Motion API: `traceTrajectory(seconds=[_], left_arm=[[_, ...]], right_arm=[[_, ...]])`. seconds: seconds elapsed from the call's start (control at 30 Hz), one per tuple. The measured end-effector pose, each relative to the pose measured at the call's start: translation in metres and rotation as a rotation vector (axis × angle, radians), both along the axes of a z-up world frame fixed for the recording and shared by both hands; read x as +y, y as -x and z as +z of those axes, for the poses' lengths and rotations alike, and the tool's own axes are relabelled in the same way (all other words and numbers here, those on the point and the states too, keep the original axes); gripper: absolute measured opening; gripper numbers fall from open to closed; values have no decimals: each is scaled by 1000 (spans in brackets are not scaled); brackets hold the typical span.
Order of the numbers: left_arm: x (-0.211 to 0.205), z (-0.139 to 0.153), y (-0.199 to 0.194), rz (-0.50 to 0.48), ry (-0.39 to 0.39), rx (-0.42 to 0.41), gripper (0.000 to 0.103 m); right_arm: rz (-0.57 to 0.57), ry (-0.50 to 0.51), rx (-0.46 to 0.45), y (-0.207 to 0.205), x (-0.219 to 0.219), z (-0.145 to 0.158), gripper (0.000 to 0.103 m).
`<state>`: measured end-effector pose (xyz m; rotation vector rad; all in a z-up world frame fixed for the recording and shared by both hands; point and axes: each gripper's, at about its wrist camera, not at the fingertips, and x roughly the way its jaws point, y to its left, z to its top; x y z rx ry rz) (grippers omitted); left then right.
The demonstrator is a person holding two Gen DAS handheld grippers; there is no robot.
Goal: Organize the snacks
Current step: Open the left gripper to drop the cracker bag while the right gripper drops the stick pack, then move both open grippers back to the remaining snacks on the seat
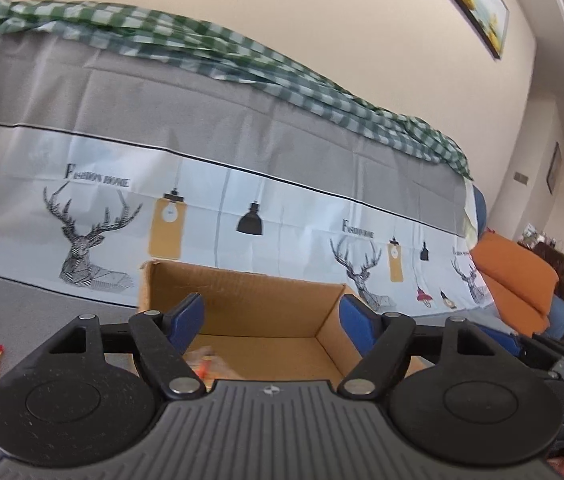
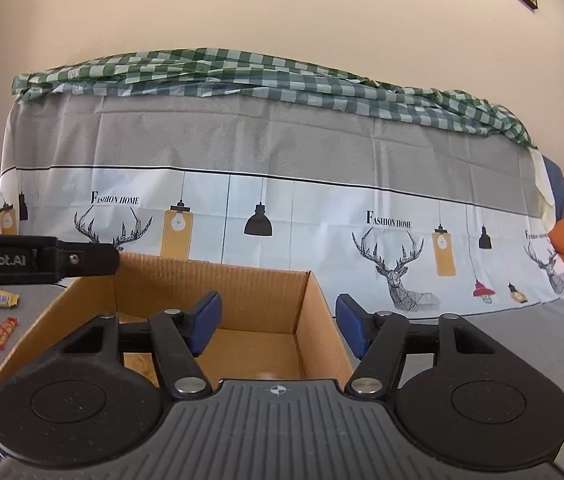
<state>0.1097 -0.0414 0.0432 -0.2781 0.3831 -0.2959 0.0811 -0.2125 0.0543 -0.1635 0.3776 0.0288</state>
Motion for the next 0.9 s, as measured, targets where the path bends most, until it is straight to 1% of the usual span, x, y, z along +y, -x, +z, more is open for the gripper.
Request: traceTrajectory(seconds=[0.1,0.2,0.27,0.3,0.37,0.43,0.6,0.67,0.73,0.77,0.8,0.9], left_arm=[[16,0,0,36,46,15,76],[33,-1,1,34,96,38,66],[45,-1,4,39,108,50,55],[51,0,6,42,108,54,52],[63,2,10,49,105,61,34],[78,4,15,64,106,70,27],[120,5,28,118,124,120,26],[134,7,33,148,108,124,26],[150,8,36,176,96,123,26],[157,9,37,188,89,125,26],[164,8,37,199,78,129,26],[185,6,34,236,44,145,26]], right_arm=[[-10,-17,7,-2,9,0,66],[-8,-24,7,-2,23,1,68],[-3,-27,8,0,34,1,68],[0,-29,9,0,39,1,68],[5,-41,14,1,51,2,68],[11,-57,17,2,64,1,68],[34,-98,33,5,102,-3,68],[55,-109,34,7,118,-5,67],[85,-122,35,9,135,-7,64],[99,-131,40,9,143,-8,59],[116,-141,44,10,151,-10,51],[167,-158,65,9,176,-17,38]])
